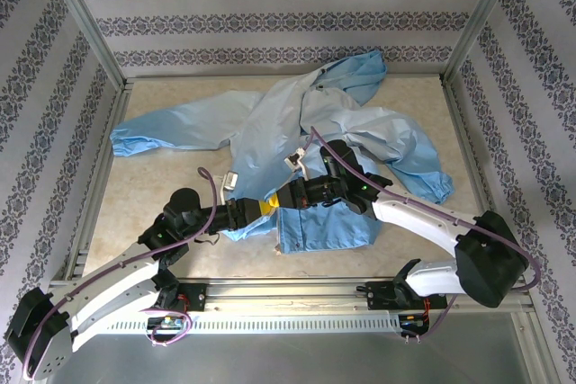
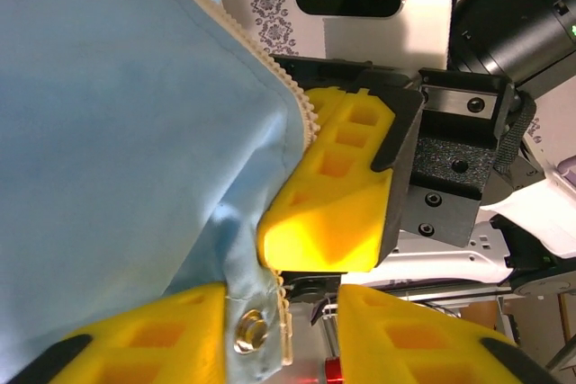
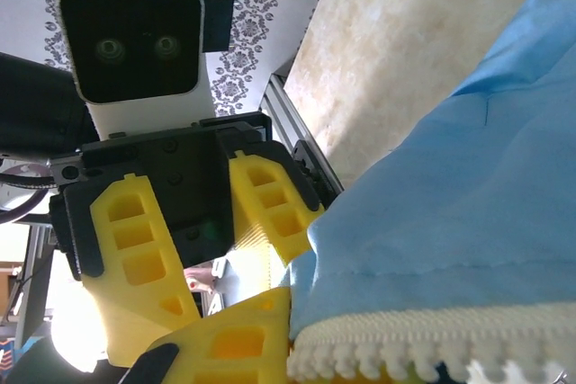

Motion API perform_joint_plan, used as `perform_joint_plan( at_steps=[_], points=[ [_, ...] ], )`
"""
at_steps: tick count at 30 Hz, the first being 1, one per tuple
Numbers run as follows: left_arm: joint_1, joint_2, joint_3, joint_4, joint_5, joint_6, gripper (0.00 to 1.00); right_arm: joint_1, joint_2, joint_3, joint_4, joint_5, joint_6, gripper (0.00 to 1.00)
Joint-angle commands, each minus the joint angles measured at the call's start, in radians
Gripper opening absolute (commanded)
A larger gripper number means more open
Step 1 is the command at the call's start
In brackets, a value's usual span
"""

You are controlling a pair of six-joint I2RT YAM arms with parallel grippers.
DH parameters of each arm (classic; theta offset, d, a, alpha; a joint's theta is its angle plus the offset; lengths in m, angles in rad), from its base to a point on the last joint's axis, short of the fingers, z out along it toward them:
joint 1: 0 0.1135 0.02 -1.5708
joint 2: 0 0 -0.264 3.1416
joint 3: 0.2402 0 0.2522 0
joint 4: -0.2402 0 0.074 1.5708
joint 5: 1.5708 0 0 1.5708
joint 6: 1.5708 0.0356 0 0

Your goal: Zip up the jacket

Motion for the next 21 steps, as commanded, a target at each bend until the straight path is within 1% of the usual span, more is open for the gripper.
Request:
perform_joint_plan(
  at_steps=[1,5,7,9,12,16,19,21],
  points=[
    [0.012,-0.017,-0.004,0.030,0.028,0.003,0.27,-0.002,0.014,0.013,0.018,-0.026,-0.029,0.00],
    [0.012,-0.017,0.002,0.004,0.042,0.013,0.20,-0.002,0.018,0.020,0.004,-0.026,-0.043,0.00],
    [0.012,-0.015,0.010,-0.017,0.047,0.023,0.14,0.000,0.021,0.025,0.000,-0.031,-0.048,0.00],
    [0.012,-0.011,0.016,-0.035,0.051,0.032,0.11,0.001,0.021,0.029,-0.003,-0.035,-0.051,0.00],
    [0.012,-0.007,0.022,-0.060,0.052,0.042,0.12,0.006,0.020,0.038,-0.016,-0.037,-0.060,0.00],
    [0.012,-0.002,0.025,-0.074,0.055,0.047,0.15,0.010,0.022,0.046,-0.030,-0.039,-0.068,0.00],
    [0.011,0.001,0.029,-0.076,0.062,0.050,0.16,0.014,0.027,0.049,-0.033,-0.040,-0.070,0.00],
    [0.012,0.002,0.033,-0.084,0.067,0.056,0.10,0.016,0.030,0.052,-0.035,-0.036,-0.071,0.00]
  ],
)
